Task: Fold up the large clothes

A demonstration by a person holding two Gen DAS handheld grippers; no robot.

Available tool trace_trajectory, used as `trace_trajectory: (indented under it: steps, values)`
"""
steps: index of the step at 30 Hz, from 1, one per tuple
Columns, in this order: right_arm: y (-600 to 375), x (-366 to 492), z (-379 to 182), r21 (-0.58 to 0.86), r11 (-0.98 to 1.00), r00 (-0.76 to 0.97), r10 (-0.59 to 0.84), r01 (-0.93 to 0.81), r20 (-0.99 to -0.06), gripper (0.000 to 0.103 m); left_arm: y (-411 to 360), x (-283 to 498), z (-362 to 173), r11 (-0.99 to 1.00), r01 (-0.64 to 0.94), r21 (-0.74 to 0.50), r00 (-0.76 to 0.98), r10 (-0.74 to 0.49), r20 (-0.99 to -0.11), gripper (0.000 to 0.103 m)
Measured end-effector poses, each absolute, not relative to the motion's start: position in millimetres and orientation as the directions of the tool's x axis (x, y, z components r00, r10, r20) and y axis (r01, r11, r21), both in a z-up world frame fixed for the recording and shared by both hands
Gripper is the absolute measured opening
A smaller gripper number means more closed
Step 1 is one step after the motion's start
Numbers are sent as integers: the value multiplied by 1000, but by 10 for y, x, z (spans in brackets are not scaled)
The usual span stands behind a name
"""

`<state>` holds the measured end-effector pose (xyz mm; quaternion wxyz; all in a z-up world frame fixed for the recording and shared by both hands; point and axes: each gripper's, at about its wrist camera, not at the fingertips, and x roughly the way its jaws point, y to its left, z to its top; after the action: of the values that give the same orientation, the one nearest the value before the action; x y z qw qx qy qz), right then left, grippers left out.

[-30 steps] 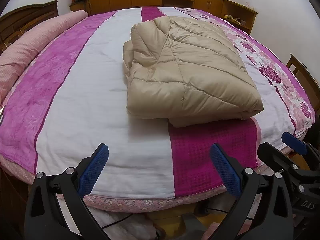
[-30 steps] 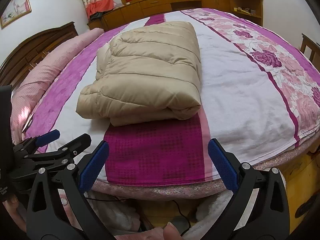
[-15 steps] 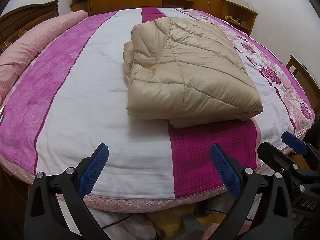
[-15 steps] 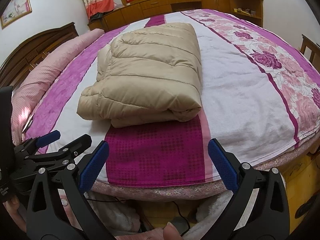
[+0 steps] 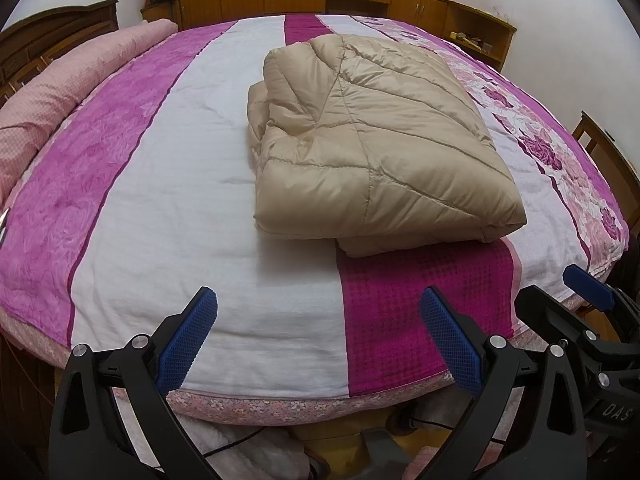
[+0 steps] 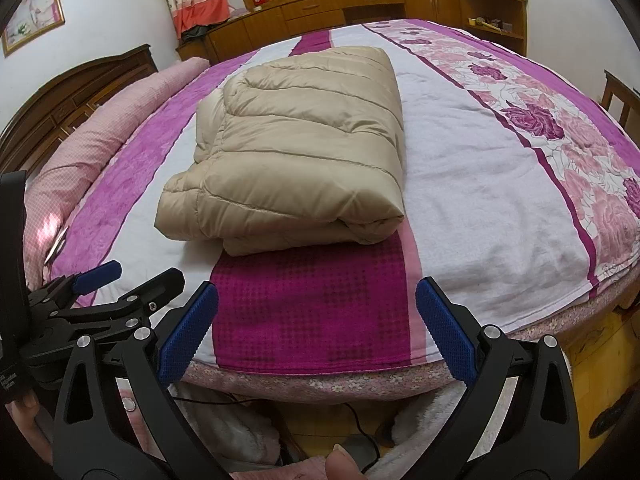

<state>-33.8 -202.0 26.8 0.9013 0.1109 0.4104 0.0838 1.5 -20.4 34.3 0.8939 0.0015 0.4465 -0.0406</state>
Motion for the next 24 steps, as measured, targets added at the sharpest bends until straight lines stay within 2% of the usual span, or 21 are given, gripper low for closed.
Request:
trace_trajectory:
  steps: [24]
  values:
    - [-2011, -330, 279, 267, 962, 649, 243, -64, -721, 98, -198, 11, 341, 997, 74, -36, 597, -73, -799, 97]
